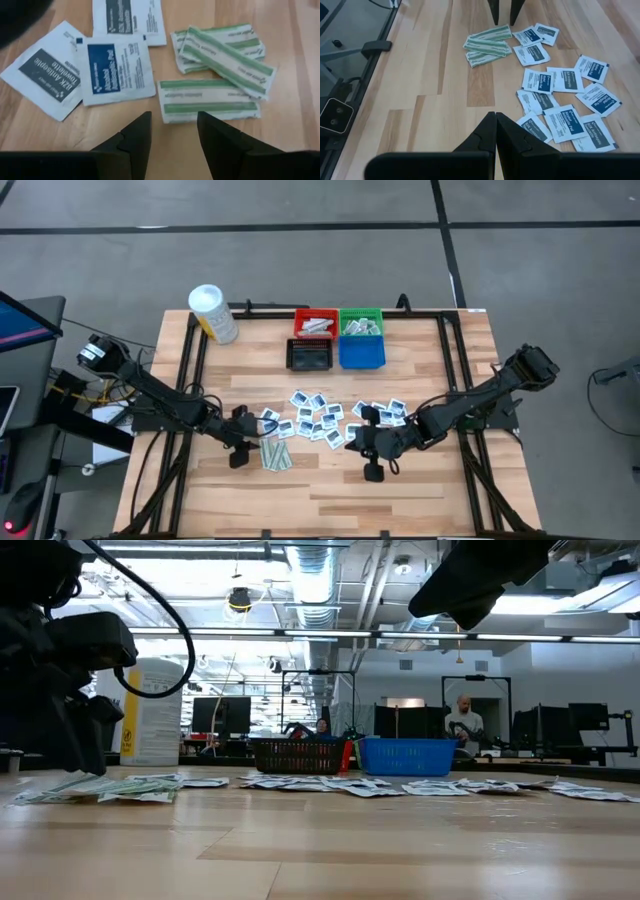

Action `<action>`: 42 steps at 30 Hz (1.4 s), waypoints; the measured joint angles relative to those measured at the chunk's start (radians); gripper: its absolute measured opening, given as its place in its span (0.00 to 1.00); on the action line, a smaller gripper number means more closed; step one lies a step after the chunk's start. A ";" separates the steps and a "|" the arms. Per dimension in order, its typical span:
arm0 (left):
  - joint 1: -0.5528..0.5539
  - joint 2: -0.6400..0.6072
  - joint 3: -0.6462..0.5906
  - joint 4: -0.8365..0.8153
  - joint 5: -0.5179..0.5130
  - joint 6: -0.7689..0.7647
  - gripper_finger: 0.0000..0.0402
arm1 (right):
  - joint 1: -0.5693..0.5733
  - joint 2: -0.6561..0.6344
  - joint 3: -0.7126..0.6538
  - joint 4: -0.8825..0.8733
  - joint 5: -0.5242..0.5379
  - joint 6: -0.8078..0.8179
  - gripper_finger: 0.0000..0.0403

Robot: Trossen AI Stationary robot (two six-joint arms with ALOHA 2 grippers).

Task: Pick & Place First Aid Supplies
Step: Put the bandage into the red basket

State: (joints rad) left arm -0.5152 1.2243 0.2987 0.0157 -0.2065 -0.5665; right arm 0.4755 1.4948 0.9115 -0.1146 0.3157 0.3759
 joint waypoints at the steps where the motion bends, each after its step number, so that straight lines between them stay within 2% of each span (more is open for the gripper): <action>1: 0.000 0.000 0.000 0.009 0.000 0.000 0.40 | -0.001 0.000 0.000 0.000 0.000 0.000 0.00; 15: 0.000 0.004 0.000 0.028 -0.002 0.000 0.37 | -0.001 0.000 0.000 0.000 0.000 0.010 0.00; 20: 0.000 0.069 0.003 0.051 -0.009 0.001 0.34 | -0.001 0.000 0.000 0.000 0.000 0.010 0.00; 25: 0.000 0.151 0.005 0.141 -0.023 0.002 0.31 | -0.001 0.000 0.000 0.000 0.000 0.012 0.00; 30: 0.001 0.167 0.004 0.173 -0.021 0.007 0.23 | -0.001 0.000 0.000 0.000 0.000 0.018 0.00; 36: 0.002 0.169 0.003 0.174 -0.017 0.007 0.04 | -0.001 0.000 0.000 -0.003 0.000 0.018 0.00; 42: 0.002 0.156 0.000 0.209 0.027 0.008 0.02 | -0.001 0.000 0.000 -0.005 0.001 0.018 0.00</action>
State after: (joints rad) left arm -0.5136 1.3801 0.2989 0.2244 -0.1796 -0.5587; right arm 0.4747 1.4948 0.9115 -0.1192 0.3164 0.3939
